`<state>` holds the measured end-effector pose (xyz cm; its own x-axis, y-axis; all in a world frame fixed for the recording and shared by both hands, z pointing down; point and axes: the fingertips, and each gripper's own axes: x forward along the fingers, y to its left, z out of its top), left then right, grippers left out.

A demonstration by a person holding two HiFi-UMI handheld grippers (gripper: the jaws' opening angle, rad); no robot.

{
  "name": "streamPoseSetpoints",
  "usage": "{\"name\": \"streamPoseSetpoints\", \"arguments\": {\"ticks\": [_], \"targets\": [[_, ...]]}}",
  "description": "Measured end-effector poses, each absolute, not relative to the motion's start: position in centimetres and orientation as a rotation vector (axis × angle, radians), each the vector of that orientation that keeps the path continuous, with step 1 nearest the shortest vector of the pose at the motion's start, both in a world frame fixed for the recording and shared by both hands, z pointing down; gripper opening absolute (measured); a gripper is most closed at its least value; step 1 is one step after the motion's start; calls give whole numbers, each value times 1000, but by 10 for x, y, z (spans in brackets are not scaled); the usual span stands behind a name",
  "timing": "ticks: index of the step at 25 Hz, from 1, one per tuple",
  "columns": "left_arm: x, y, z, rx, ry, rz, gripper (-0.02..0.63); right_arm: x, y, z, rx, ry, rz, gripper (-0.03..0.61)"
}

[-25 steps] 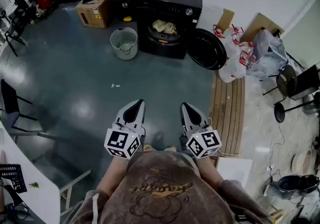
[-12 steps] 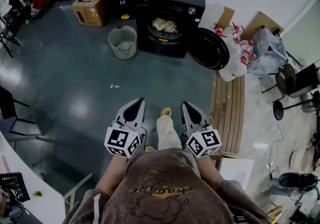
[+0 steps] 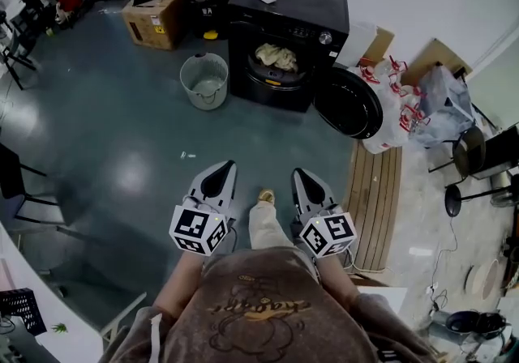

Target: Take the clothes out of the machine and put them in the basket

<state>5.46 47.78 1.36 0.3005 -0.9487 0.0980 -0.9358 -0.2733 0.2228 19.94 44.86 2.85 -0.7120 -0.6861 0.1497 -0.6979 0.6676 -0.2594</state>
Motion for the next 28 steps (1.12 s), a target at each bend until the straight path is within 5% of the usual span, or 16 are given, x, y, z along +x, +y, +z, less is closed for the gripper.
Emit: {"name": "streamPoseSetpoints", "arguments": {"ticks": [28], "targets": [[41, 134, 2, 2334, -1716, -7, 2, 182, 113, 35, 1090, -2807, 521, -8]]}}
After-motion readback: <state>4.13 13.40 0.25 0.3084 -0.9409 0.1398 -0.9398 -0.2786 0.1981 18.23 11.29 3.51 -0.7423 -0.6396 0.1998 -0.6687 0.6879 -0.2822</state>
